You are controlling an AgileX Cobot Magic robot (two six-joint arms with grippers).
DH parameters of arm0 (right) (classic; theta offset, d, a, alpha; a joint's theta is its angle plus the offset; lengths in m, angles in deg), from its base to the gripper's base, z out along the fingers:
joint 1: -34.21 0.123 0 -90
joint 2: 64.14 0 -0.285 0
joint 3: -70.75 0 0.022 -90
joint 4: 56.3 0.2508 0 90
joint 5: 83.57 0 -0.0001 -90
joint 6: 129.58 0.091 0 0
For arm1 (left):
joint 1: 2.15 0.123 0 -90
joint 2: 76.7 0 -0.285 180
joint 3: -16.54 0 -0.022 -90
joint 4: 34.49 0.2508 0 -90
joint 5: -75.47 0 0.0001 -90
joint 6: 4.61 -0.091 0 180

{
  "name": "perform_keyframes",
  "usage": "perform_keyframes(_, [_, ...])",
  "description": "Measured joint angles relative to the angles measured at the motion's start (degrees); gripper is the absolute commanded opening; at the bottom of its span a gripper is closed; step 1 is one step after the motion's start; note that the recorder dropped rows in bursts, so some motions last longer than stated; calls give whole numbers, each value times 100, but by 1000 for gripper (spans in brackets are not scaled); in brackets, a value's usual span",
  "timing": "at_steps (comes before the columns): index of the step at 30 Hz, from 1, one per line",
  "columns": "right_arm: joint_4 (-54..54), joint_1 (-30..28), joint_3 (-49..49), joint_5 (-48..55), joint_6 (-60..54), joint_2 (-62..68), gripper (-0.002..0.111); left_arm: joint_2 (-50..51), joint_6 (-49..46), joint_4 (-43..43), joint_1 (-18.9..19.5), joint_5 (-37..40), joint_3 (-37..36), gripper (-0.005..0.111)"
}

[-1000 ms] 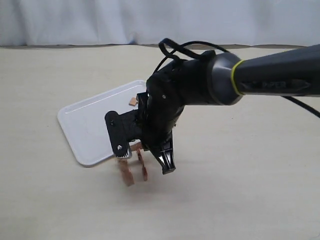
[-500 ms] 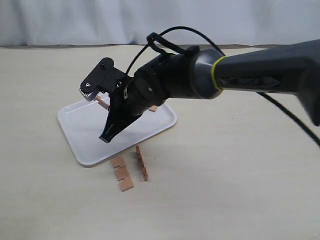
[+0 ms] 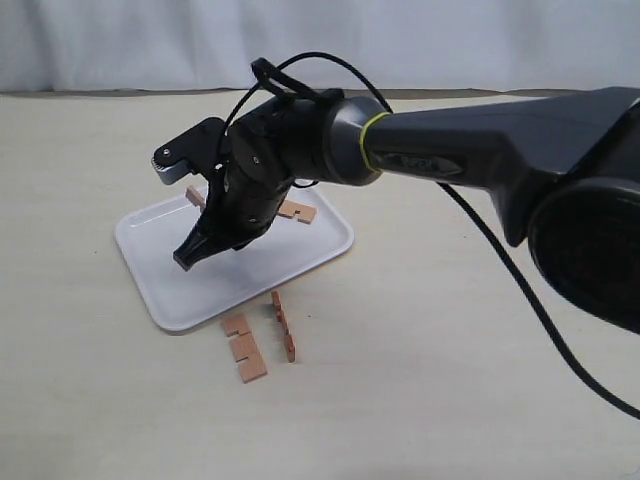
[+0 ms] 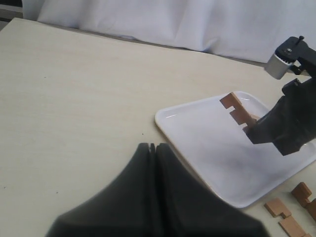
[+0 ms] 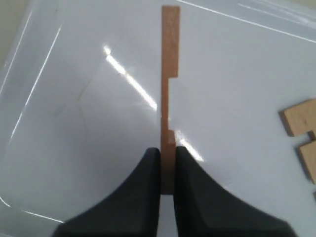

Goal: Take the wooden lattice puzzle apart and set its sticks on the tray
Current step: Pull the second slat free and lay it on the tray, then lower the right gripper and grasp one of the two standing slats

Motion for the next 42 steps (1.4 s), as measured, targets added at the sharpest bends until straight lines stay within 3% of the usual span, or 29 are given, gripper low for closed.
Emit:
perform_keyframes(4, [-166, -99, 0, 268, 446, 0, 42, 0, 0, 0, 0, 0, 0, 0])
perform_keyframes(7, [-189, -166, 0, 405, 515, -23, 48, 0, 0, 0, 0, 0, 0, 0])
perform_keyframes(13, [-101, -143, 0, 1047, 239, -494, 47, 0, 0, 0, 0, 0, 0, 0])
perform_keyframes(18, [-86, -143, 0, 1937, 61, -928, 34, 0, 0, 0, 0, 0, 0, 0])
perform_keyframes(21, [-86, -143, 234, 2094, 26, -1090, 35, 0, 0, 0, 0, 0, 0, 0])
perform_keyframes(33, [428, -90, 1759, 1138, 259, -1249, 36, 0, 0, 0, 0, 0, 0, 0])
perform_keyframes(42, [229, 249, 1877, 617, 631, -1249, 36, 0, 0, 0, 0, 0, 0, 0])
